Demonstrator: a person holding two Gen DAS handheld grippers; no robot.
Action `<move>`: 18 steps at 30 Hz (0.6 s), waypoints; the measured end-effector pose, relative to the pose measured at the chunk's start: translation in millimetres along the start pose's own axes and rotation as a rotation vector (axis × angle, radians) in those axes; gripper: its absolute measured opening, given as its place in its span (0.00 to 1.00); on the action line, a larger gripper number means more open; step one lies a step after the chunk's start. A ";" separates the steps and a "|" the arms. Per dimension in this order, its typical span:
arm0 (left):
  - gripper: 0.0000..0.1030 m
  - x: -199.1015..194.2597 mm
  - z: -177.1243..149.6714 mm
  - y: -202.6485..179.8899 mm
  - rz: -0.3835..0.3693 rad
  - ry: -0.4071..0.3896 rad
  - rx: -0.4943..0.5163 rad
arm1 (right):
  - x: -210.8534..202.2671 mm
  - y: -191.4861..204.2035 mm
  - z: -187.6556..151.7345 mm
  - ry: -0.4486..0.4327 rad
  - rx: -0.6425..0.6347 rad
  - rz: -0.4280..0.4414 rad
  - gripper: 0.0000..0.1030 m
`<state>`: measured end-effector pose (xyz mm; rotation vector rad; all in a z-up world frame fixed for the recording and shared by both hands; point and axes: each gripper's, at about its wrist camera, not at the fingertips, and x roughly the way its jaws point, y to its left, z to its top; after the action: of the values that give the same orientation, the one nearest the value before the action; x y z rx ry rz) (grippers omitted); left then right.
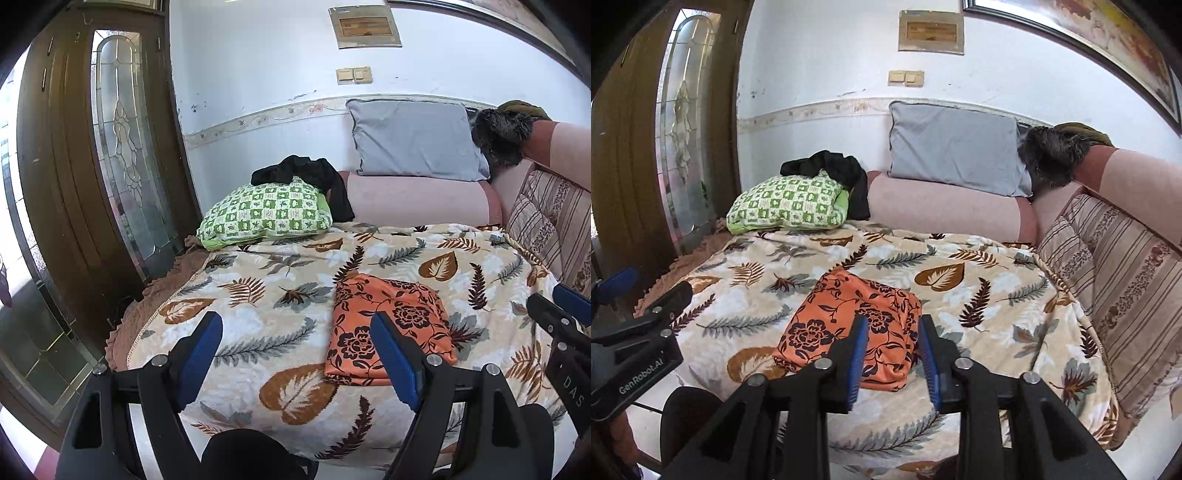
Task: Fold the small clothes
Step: 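Lift both tools up and back from the folded orange shirt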
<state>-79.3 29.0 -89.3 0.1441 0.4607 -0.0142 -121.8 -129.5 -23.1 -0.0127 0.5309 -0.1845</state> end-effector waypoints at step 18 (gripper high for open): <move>0.80 40.8 -24.9 -0.3 0.020 0.116 0.040 | 18.0 -21.2 -20.7 0.030 0.060 0.038 0.66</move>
<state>-53.7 33.0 -129.5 0.1898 0.5745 0.0041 -120.7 -152.8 -48.7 0.0585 0.5552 -0.1635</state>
